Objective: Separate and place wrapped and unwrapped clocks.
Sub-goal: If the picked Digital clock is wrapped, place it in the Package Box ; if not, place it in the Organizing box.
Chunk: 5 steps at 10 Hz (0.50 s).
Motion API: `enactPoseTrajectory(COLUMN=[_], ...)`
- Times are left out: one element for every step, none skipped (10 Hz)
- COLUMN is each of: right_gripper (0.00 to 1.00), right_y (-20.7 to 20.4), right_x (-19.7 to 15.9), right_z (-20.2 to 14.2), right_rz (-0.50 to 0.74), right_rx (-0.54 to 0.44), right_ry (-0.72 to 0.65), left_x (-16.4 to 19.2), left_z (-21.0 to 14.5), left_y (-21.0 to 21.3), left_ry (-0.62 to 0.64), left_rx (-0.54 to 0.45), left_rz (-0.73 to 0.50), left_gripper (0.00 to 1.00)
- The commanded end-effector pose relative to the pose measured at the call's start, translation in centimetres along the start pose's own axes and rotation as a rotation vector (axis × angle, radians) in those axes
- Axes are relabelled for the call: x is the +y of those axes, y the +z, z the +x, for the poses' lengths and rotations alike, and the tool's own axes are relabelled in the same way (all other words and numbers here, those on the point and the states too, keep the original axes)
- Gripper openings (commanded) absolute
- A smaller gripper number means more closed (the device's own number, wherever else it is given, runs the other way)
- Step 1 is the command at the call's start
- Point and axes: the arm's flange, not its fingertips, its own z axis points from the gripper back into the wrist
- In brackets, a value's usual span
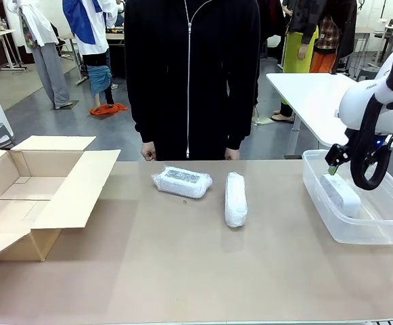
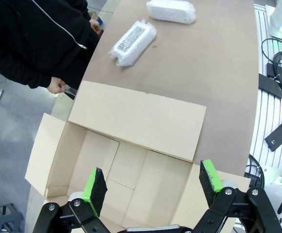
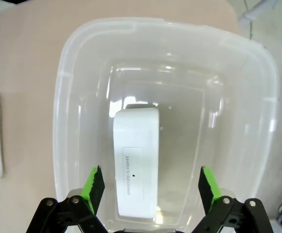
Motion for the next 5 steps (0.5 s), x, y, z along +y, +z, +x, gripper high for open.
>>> enactPoseTrajectory(right_gripper=[1.00,1.00,1.00,1.00,1.00], right_y=[1.4,2.2,3.2,4.0,4.4], right_x=[-0.5,-0.8,-0.9,-0.9,-0.7], right_z=[-0.1,-0.2,-0.5,-0.8,-1.0], right_rz=[-0.036,-0.038,-0.037,-0.030,-0.026], right_rx=[-0.004,-0.018,-0.039,-0.055,-0.067], right_ry=[-0.048,-0.059,-0.072,-0.076,-0.075], left_x=[0.1,0.1,0.1,0.1,0.1], left_z=[-0.1,-0.1,-0.1,-0.1,-0.1], left_y=[0.1,0.1,0.1,0.1,0.1], left_ry=[-0.013,-0.013,-0.013,-0.013,-0.013], left_rx=[-0.014,-0.014,-0.014,-0.014,-0.014], left_rz=[-0.012,-0.012,-0.012,-0.012,-0.012], left_gripper=[1.00,1.00,1.00,1.00,1.00])
